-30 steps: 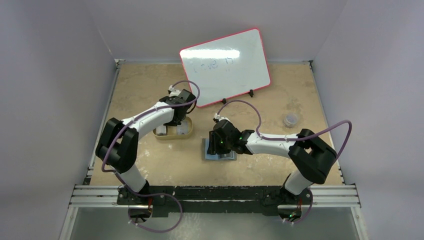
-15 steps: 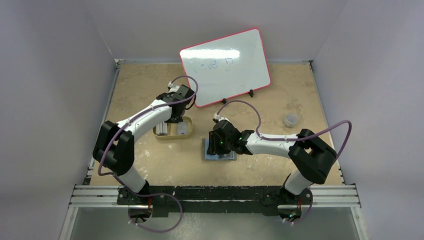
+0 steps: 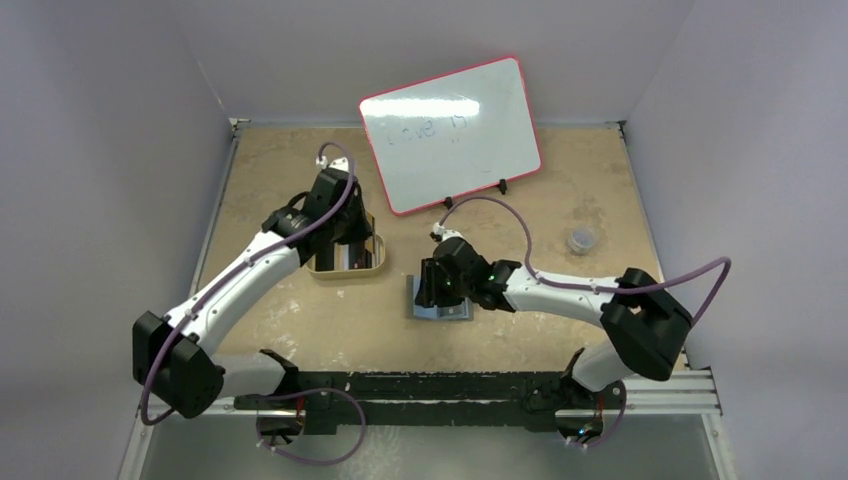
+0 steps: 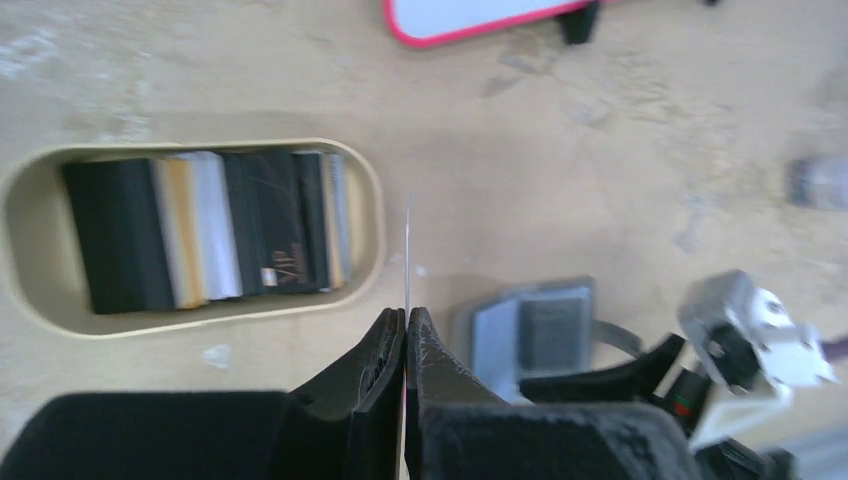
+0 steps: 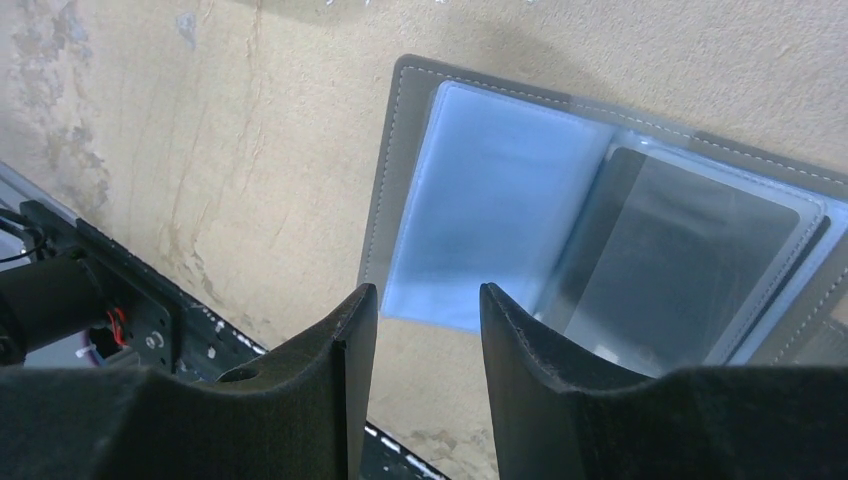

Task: Put the credit cards into the card holder
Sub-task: Pick up the credit card from the storage box, then insert the credit card into the card holder.

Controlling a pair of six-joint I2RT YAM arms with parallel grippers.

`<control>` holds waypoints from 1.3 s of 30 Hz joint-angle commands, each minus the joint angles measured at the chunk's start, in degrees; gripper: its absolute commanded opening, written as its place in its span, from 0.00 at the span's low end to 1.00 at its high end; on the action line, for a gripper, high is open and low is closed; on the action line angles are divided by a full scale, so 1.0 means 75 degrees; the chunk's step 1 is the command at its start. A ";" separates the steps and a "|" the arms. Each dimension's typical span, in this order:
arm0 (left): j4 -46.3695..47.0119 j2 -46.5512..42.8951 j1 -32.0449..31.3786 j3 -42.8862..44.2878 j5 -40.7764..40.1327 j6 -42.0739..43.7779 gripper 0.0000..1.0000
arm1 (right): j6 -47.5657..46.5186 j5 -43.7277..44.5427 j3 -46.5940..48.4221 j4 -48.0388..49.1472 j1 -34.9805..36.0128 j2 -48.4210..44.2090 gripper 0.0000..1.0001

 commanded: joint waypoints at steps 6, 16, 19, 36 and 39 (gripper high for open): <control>0.3232 -0.1328 -0.0084 -0.1929 0.2924 -0.2068 0.00 | -0.0243 -0.0030 -0.0612 -0.0096 -0.0587 -0.0811 0.44; 0.5776 -0.0744 -0.1885 -0.3355 0.2455 -0.3544 0.00 | -0.0421 -0.0301 -0.1095 -0.0038 -0.1323 -0.1346 0.43; 0.6220 -0.0349 -0.2160 -0.3558 0.2301 -0.3668 0.00 | -0.0450 -0.0375 -0.1235 0.0014 -0.1466 -0.1382 0.41; 0.8989 0.0900 -0.2298 -0.5491 0.1800 -0.4606 0.00 | -0.0298 -0.0124 -0.1619 0.0218 -0.1583 -0.0858 0.38; 0.9586 0.1098 -0.2299 -0.5738 0.1851 -0.4732 0.00 | -0.0262 -0.0130 -0.1674 0.0248 -0.1583 -0.0872 0.38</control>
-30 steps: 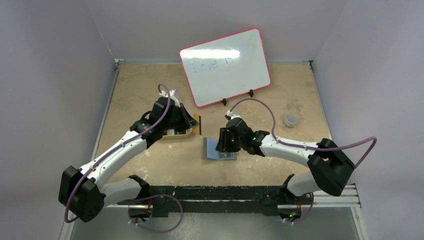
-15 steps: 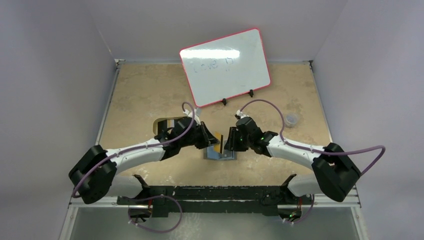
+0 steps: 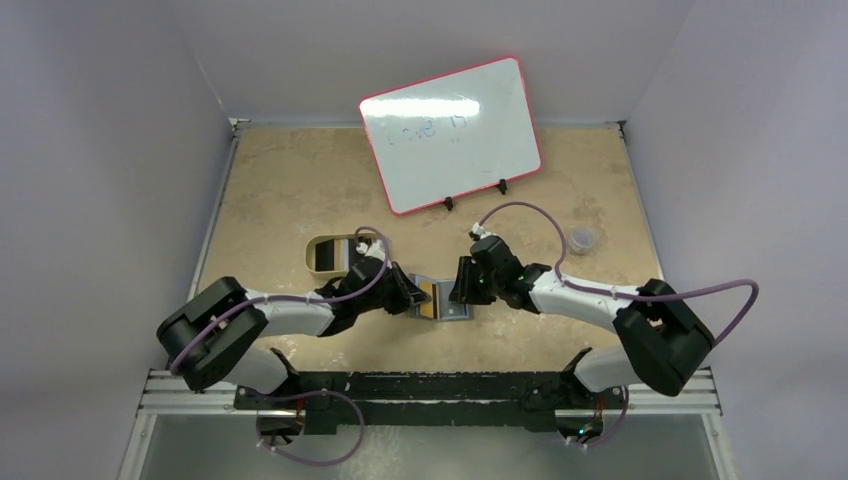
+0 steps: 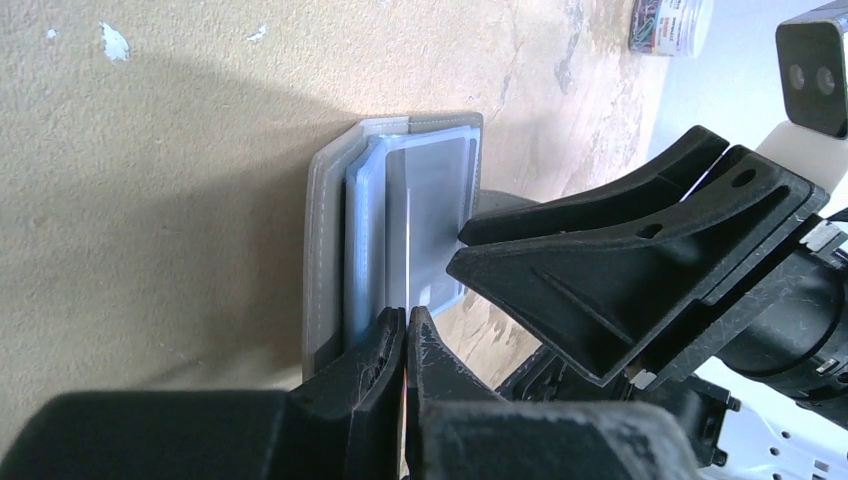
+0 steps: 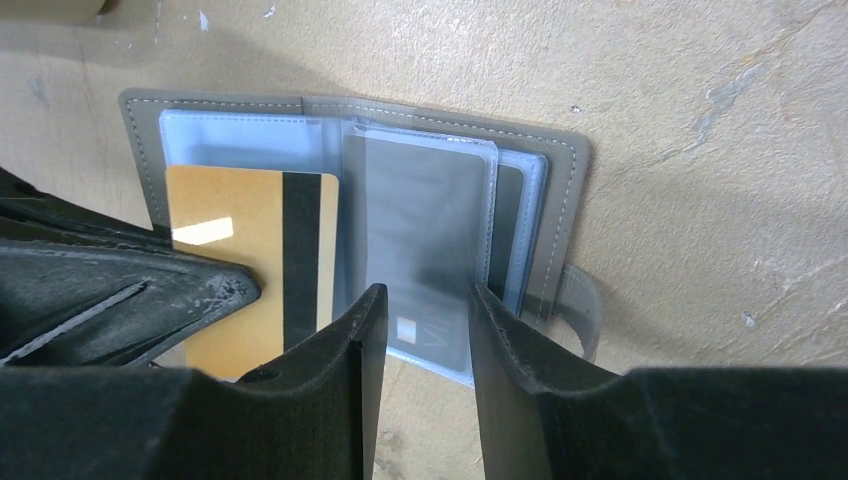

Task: Put the credit cards into the card holder
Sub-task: Insert the credit card into the card holder.

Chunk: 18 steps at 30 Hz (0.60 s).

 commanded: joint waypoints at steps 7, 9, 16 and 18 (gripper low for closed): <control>0.1445 0.0564 -0.0046 -0.0346 -0.0159 -0.0166 0.00 | 0.0120 0.0121 -0.0314 0.0103 -0.0027 -0.0038 0.38; 0.1543 0.0645 -0.0046 -0.0354 -0.0148 -0.0139 0.00 | 0.0145 0.0109 -0.0345 0.0131 -0.0027 -0.0075 0.38; 0.1405 0.0935 -0.0052 -0.0266 -0.0415 0.0124 0.00 | 0.0207 0.0041 -0.0466 0.0159 -0.0033 -0.0168 0.38; 0.1508 0.1077 -0.0094 -0.0243 -0.0488 0.0154 0.00 | 0.0202 0.0014 -0.0473 0.0164 -0.0027 -0.0171 0.38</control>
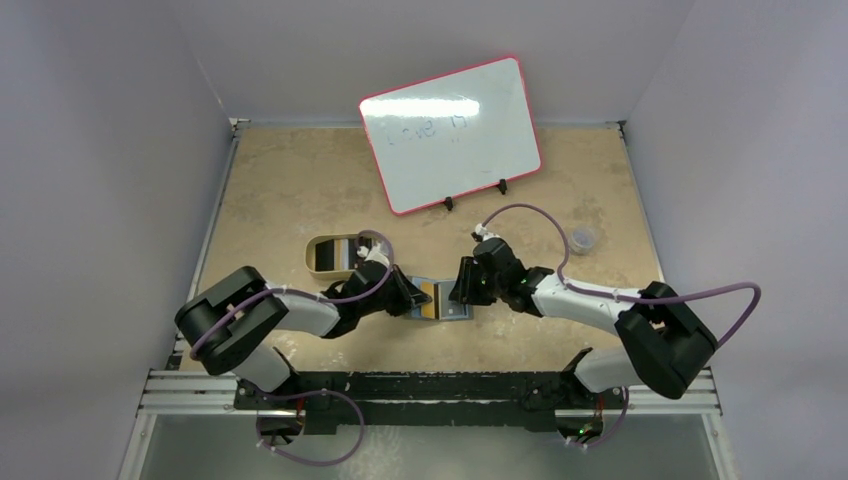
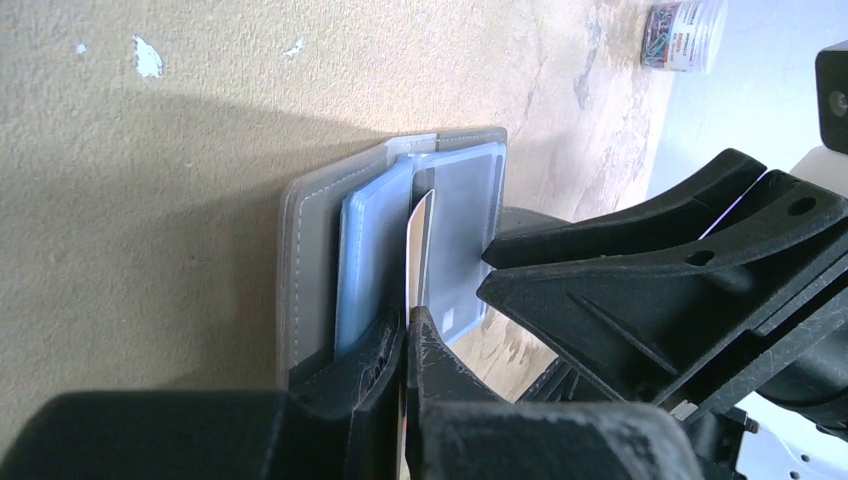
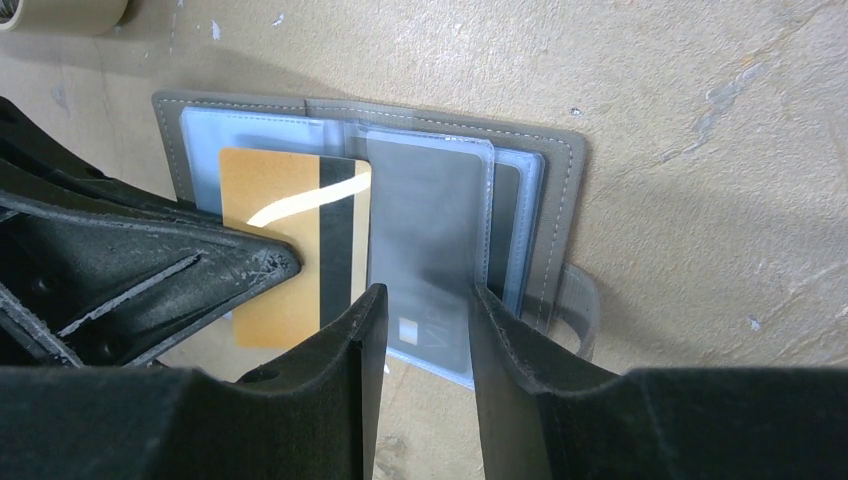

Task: Put the credit cards into the card holder
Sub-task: Insert the credit card into the card holder.

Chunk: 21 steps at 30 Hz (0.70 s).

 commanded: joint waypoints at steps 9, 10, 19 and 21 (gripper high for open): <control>0.0640 0.0695 -0.0430 0.0104 -0.1114 0.0283 0.00 | 0.0185 -0.0053 -0.0265 -0.0129 -0.0027 -0.0022 0.38; 0.0686 0.0697 -0.0478 0.0078 -0.1248 0.0240 0.00 | 0.0208 -0.0069 -0.0284 -0.0104 -0.0027 -0.0031 0.38; 0.0825 0.0663 -0.0956 0.0049 -0.2042 0.0037 0.00 | 0.0306 -0.0146 -0.0362 0.0007 -0.0027 -0.0034 0.38; 0.0791 0.0773 -0.1042 0.0161 -0.2018 0.0025 0.00 | 0.0327 -0.0147 -0.0364 0.0030 -0.0026 -0.0035 0.38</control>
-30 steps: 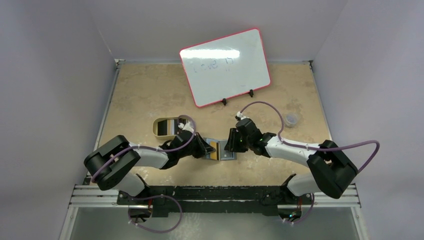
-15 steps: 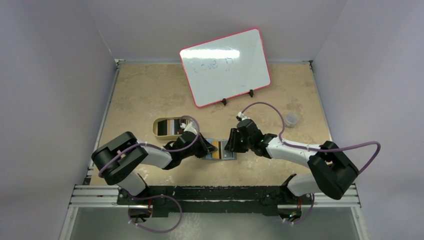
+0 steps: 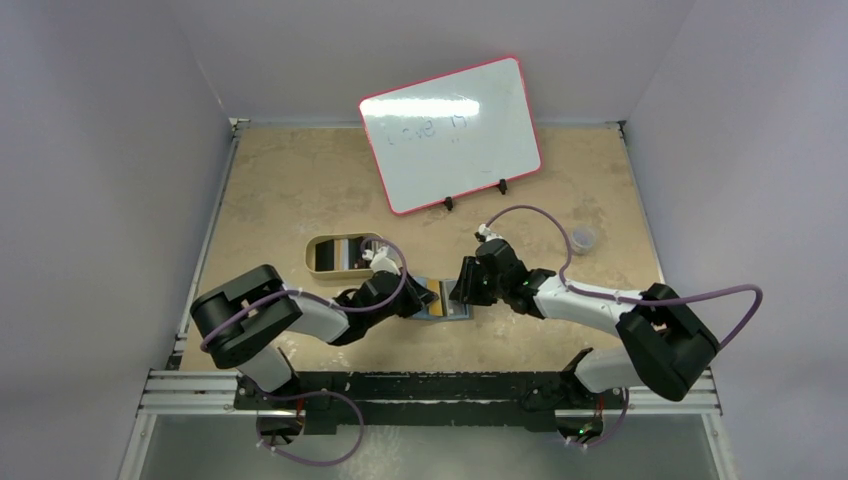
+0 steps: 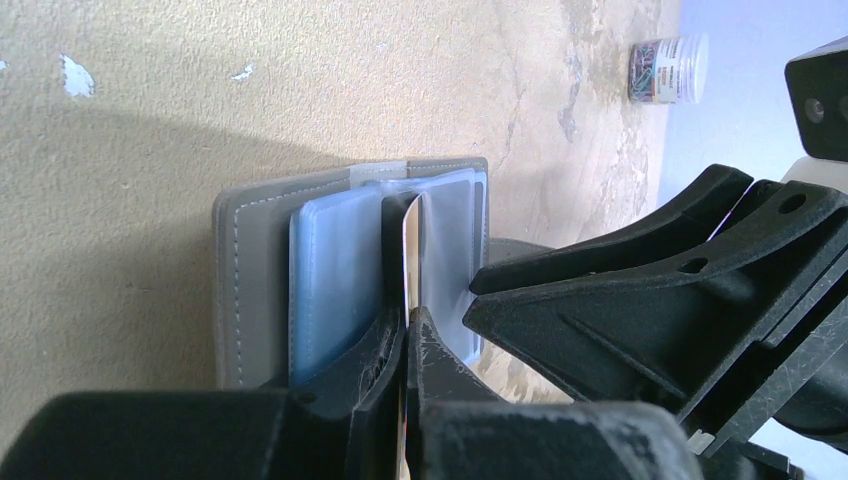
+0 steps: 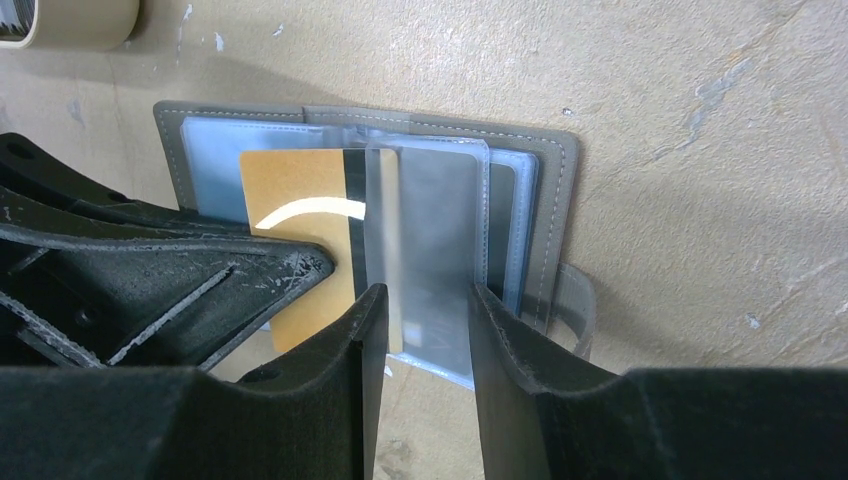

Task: Put the credit cards into the card holder
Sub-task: Insert the credit card into the card holder.

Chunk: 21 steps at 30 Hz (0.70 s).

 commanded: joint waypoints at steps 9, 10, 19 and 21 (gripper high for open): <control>-0.1825 -0.0796 -0.0344 0.0588 -0.0961 -0.0024 0.31 | 0.0008 0.0068 0.0265 -0.0897 0.0022 -0.0570 0.38; -0.2201 -0.0906 -0.0344 0.0734 -0.1040 0.0013 0.32 | -0.0015 0.0118 0.0318 -0.1020 0.0022 -0.0656 0.38; -0.2850 -0.0755 -0.0337 0.1242 -0.0881 0.0266 0.36 | -0.0206 0.1254 0.0873 -0.2287 0.0022 -0.1344 0.41; -0.2845 -0.0554 -0.0344 0.1269 -0.0795 0.0231 0.33 | -0.0239 0.1403 0.0959 -0.2482 0.0022 -0.1326 0.42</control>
